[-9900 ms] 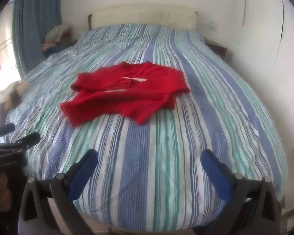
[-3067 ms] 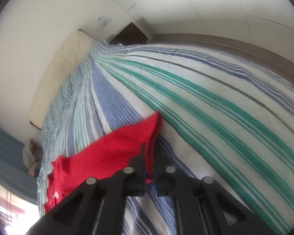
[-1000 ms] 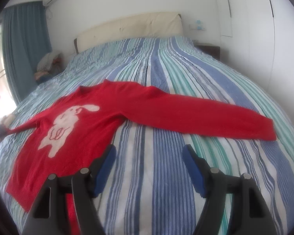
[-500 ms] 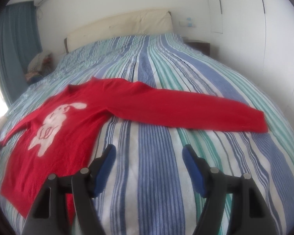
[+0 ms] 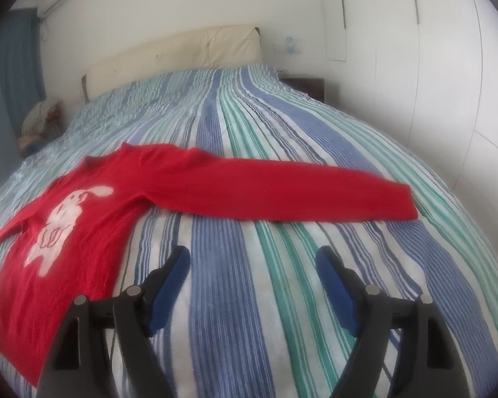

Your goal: Fold small clothes

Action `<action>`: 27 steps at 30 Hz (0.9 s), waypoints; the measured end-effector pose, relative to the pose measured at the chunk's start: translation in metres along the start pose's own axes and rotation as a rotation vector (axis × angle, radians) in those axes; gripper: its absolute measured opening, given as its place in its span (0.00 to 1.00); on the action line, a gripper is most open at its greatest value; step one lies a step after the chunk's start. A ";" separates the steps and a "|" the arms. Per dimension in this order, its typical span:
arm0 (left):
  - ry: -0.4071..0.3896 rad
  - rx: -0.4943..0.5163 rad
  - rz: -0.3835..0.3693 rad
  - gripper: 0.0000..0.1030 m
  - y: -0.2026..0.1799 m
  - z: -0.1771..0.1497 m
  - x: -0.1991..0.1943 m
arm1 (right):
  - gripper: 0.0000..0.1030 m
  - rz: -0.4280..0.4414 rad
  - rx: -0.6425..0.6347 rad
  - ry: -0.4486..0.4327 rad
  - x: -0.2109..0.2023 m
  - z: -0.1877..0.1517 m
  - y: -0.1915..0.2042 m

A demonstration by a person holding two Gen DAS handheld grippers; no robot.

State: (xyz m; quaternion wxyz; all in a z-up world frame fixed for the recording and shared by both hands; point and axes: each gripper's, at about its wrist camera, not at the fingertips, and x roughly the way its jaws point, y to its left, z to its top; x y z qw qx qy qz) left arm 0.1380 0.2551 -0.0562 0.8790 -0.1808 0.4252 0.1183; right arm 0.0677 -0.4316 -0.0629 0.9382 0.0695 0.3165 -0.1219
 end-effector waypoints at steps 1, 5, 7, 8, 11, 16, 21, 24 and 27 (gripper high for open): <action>0.006 0.039 -0.035 0.84 -0.013 -0.003 0.000 | 0.76 -0.007 0.004 0.006 0.003 -0.001 -0.001; 0.004 0.158 -0.125 0.84 -0.057 -0.012 0.012 | 0.76 -0.023 0.006 0.034 0.016 -0.006 -0.001; -0.013 0.192 -0.122 0.84 -0.069 -0.015 0.024 | 0.76 -0.034 0.000 0.054 0.023 -0.010 0.000; -0.004 0.196 -0.112 0.84 -0.071 -0.017 0.033 | 0.76 -0.041 -0.007 0.066 0.027 -0.013 0.000; 0.030 0.175 -0.085 0.85 -0.066 -0.027 0.058 | 0.78 -0.063 -0.024 0.126 0.043 -0.025 0.000; 0.025 0.165 -0.092 0.95 -0.062 -0.040 0.062 | 0.91 -0.047 -0.005 0.149 0.052 -0.034 -0.004; 0.034 0.223 -0.039 0.99 -0.073 -0.046 0.069 | 0.98 -0.034 -0.007 0.158 0.056 -0.037 -0.003; 0.025 0.252 -0.003 0.99 -0.078 -0.050 0.070 | 0.99 -0.031 -0.011 0.160 0.056 -0.037 -0.002; 0.023 0.256 0.003 1.00 -0.078 -0.051 0.070 | 0.99 -0.023 -0.005 0.160 0.057 -0.037 -0.002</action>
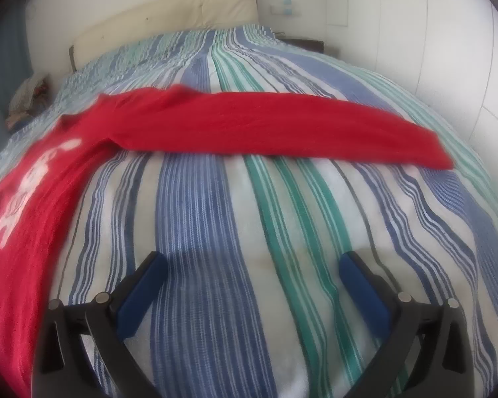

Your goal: Fold small clothes

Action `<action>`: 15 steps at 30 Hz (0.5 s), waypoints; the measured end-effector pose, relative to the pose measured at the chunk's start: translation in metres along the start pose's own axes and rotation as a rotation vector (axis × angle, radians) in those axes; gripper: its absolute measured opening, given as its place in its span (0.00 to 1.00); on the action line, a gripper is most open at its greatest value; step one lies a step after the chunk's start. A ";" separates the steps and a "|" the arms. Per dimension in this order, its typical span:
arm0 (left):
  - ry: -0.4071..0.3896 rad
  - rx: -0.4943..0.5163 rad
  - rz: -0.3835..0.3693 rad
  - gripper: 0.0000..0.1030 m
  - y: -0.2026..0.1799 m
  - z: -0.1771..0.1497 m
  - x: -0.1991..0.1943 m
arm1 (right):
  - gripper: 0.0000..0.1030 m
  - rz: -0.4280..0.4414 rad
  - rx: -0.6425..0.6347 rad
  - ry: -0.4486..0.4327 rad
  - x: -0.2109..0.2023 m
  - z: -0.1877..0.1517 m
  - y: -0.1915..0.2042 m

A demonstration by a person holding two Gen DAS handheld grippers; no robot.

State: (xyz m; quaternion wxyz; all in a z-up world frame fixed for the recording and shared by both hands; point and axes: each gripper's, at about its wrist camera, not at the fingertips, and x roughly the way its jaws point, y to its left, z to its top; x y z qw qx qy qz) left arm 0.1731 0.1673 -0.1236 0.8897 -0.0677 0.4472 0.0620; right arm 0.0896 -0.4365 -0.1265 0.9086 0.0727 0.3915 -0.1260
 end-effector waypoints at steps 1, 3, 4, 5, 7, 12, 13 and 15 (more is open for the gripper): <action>-0.001 0.000 -0.001 1.00 0.000 0.000 0.000 | 0.99 0.003 0.002 0.001 0.000 0.000 0.000; -0.002 0.000 -0.001 1.00 0.000 -0.001 0.000 | 1.00 0.006 0.003 0.003 0.001 0.000 0.000; -0.001 0.001 0.000 1.00 0.000 0.000 0.000 | 1.00 0.005 0.002 0.002 0.001 0.001 0.000; -0.002 0.003 0.003 1.00 -0.001 0.000 0.000 | 1.00 0.005 0.002 0.002 0.001 0.001 0.000; -0.002 0.007 0.009 1.00 -0.001 -0.001 0.001 | 1.00 0.006 0.003 0.002 0.001 0.001 0.000; 0.000 0.015 0.019 1.00 -0.002 0.000 0.001 | 1.00 0.005 0.002 0.004 0.001 0.001 0.000; -0.002 0.016 0.020 1.00 -0.002 0.000 0.001 | 1.00 0.004 0.002 0.006 0.001 0.001 0.000; -0.004 0.015 0.018 1.00 -0.001 0.000 0.001 | 1.00 0.002 0.001 0.008 0.003 0.001 0.000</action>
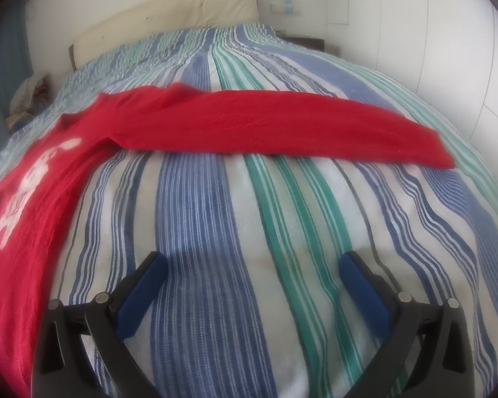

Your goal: Fold small clothes

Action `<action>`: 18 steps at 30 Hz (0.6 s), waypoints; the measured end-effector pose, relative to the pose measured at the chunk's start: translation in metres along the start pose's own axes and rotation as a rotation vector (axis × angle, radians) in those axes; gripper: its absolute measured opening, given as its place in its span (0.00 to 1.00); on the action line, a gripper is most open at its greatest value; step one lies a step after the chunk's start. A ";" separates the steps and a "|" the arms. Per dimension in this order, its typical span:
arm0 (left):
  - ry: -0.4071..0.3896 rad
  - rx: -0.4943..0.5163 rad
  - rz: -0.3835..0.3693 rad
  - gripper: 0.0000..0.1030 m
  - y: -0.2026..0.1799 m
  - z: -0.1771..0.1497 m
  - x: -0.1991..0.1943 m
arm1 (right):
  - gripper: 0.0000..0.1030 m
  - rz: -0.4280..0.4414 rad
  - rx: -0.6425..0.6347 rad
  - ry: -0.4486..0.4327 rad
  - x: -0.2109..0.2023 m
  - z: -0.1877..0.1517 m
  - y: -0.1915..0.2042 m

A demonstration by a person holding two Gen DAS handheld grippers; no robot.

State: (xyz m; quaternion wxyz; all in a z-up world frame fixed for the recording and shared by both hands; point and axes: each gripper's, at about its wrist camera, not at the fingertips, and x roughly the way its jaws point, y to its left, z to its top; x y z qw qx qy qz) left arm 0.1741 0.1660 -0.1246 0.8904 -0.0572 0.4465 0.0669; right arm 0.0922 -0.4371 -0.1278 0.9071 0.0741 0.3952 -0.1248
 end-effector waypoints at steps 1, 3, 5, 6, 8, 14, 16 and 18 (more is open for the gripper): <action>-0.001 -0.001 -0.001 1.00 0.000 0.000 0.000 | 1.00 -0.001 0.000 0.001 0.000 0.000 0.000; -0.005 -0.002 -0.003 1.00 0.000 -0.001 0.000 | 1.00 -0.003 -0.002 0.003 0.001 0.000 0.000; -0.005 -0.001 0.000 1.00 -0.001 0.000 0.000 | 1.00 -0.007 -0.005 0.004 0.001 0.001 0.001; -0.001 0.001 0.005 1.00 -0.002 0.000 0.001 | 1.00 -0.008 -0.006 0.005 0.001 0.001 0.001; 0.003 0.009 0.018 1.00 -0.004 0.000 0.002 | 1.00 -0.011 -0.008 0.006 0.002 0.001 0.001; 0.004 0.014 0.026 1.00 -0.006 0.001 0.002 | 1.00 -0.013 -0.010 0.006 0.001 0.001 0.002; 0.001 0.016 0.026 1.00 -0.005 0.000 0.002 | 1.00 -0.012 -0.010 0.007 0.001 0.002 0.002; 0.000 0.013 0.022 1.00 -0.004 0.000 0.002 | 1.00 -0.012 -0.010 0.007 0.001 0.002 0.002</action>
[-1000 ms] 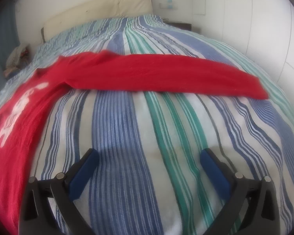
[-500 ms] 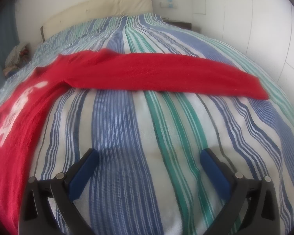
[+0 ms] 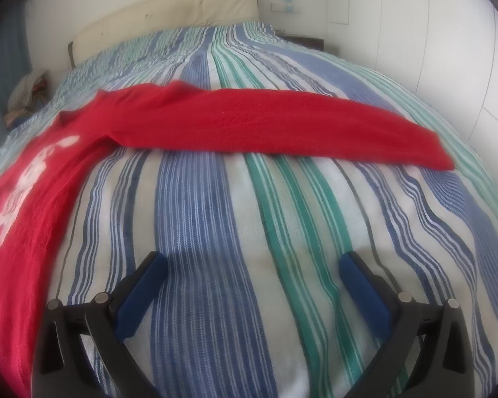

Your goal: Fold small clothes

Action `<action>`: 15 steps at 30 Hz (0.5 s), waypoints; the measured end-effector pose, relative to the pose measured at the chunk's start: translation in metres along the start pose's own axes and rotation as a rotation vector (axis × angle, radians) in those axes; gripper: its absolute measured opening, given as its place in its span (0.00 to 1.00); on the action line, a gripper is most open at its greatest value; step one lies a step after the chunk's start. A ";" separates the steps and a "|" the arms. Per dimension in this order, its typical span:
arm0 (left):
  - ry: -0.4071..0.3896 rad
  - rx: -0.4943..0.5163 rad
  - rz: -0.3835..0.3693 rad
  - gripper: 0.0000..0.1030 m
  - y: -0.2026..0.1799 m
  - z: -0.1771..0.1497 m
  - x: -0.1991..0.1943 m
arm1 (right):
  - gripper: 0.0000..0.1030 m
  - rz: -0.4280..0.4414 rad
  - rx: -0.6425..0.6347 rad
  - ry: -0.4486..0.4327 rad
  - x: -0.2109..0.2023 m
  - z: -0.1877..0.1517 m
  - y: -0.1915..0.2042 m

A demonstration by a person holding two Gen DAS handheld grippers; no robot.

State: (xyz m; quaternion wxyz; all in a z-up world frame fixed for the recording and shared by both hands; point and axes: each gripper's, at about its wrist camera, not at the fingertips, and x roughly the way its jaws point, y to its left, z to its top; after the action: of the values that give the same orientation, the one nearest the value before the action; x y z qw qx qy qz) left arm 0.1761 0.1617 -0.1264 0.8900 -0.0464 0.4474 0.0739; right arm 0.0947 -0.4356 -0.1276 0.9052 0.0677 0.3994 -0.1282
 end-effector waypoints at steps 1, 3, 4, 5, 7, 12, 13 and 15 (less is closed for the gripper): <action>-0.001 -0.001 -0.001 1.00 0.000 0.000 0.000 | 1.00 0.000 0.000 0.000 0.000 0.000 0.000; -0.004 0.000 0.000 1.00 0.000 -0.001 0.000 | 1.00 0.000 0.000 -0.001 0.000 0.000 0.000; -0.007 0.000 0.001 1.00 0.000 -0.001 0.000 | 1.00 -0.001 0.000 -0.001 0.000 0.000 0.000; -0.007 0.000 0.001 1.00 0.000 -0.001 0.000 | 1.00 0.000 0.000 -0.001 0.000 0.000 0.000; -0.006 0.000 0.001 1.00 0.000 -0.002 0.000 | 1.00 -0.001 -0.001 0.000 0.000 0.000 0.000; -0.015 -0.005 -0.006 1.00 0.001 -0.003 -0.001 | 1.00 0.000 0.000 -0.002 0.000 0.000 0.000; -0.015 -0.005 -0.009 1.00 0.001 -0.003 -0.001 | 1.00 0.002 0.000 -0.002 0.000 0.000 0.000; -0.015 -0.005 -0.008 1.00 0.002 -0.002 -0.001 | 1.00 0.004 0.002 -0.001 0.000 0.001 0.000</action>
State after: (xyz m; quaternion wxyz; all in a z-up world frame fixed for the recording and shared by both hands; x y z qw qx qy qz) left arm 0.1733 0.1627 -0.1266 0.8935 -0.0499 0.4404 0.0716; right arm 0.0951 -0.4363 -0.1270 0.9056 0.0692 0.3987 -0.1269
